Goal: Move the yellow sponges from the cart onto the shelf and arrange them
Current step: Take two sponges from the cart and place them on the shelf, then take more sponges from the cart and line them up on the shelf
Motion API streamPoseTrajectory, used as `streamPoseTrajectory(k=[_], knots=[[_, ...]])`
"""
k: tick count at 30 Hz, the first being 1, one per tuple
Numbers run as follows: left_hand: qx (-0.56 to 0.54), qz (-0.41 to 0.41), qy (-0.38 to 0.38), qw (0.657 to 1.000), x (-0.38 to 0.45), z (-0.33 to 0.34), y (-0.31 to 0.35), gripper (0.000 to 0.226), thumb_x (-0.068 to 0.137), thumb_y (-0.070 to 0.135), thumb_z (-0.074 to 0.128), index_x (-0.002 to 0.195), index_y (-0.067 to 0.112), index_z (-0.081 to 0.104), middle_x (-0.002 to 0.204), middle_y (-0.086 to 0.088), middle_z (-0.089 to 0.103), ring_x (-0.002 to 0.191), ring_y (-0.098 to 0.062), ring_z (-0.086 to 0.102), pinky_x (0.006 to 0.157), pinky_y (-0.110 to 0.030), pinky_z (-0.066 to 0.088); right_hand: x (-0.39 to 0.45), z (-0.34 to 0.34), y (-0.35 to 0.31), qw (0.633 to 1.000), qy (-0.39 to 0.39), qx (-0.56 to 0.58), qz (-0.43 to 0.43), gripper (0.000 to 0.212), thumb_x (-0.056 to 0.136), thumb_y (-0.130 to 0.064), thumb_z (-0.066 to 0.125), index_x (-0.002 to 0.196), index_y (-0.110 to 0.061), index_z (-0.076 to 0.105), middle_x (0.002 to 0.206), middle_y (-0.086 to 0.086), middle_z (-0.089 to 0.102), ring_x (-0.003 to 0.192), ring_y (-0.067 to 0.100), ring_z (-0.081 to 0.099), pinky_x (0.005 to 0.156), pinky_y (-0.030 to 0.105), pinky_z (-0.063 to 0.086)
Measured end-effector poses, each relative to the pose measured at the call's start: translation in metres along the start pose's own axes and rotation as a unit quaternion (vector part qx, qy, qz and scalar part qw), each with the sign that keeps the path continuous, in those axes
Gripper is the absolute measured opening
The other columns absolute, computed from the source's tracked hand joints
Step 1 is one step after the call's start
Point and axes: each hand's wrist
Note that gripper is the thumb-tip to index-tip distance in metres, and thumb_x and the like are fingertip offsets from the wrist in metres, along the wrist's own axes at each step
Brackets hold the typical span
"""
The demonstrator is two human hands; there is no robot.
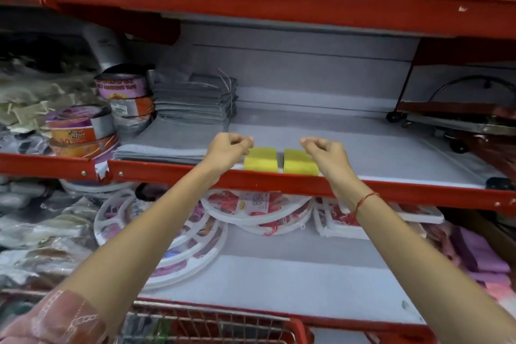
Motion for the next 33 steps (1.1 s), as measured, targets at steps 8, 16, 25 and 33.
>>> streamPoseTrajectory(k=[8, 16, 25, 33], knots=[[-0.078, -0.018, -0.033, 0.996, -0.096, 0.004, -0.054, 0.017, 0.094, 0.012, 0.053, 0.099, 0.008, 0.068, 0.086, -0.003, 0.07, 0.076, -0.013, 0.066, 0.073, -0.026, 0.056, -0.112, 0.034, 0.029, 0.986, -0.06, 0.146, 0.046, 0.014, 0.093, -0.011, 0.055, 0.099, -0.01, 0.068, 0.088, 0.006, 0.07, 0.081, 0.014, 0.065, 0.075, 0.017, 0.055], [-0.052, -0.171, -0.066, 0.982, -0.172, 0.014, -0.166, 0.023, 0.096, 0.016, 0.049, 0.107, 0.004, 0.066, 0.096, -0.006, 0.07, 0.088, -0.022, 0.068, 0.074, -0.026, 0.055, -0.197, 0.069, 0.125, 0.955, -0.123, 0.128, 0.239, 0.018, 0.093, -0.011, 0.054, 0.103, -0.004, 0.067, 0.091, 0.008, 0.07, 0.083, 0.02, 0.068, 0.074, 0.017, 0.058], [-0.005, -0.386, -0.089, 0.918, -0.25, 0.037, -0.298, 0.018, 0.095, 0.007, 0.052, 0.101, -0.003, 0.066, 0.108, -0.02, 0.069, 0.089, -0.028, 0.066, 0.085, -0.04, 0.056, -0.278, 0.107, 0.27, 0.891, -0.163, -0.015, 0.423, 0.016, 0.091, -0.002, 0.055, 0.098, -0.004, 0.068, 0.088, 0.005, 0.065, 0.067, 0.01, 0.061, 0.05, 0.01, 0.051], [0.058, -0.509, -0.115, 0.851, -0.308, 0.052, -0.386, 0.029, 0.091, -0.001, 0.051, 0.071, 0.019, 0.058, 0.084, -0.012, 0.063, 0.074, -0.025, 0.06, 0.079, -0.043, 0.053, -0.335, 0.127, 0.346, 0.822, -0.257, -0.175, 0.477, 0.03, 0.085, -0.011, 0.056, 0.06, -0.024, 0.065, 0.083, 0.003, 0.063, 0.076, 0.021, 0.06, 0.074, 0.04, 0.055]])
Point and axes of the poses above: each hand's wrist, its own x-axis towards the middle knuckle, its own z-axis out of the palm, y = z × x
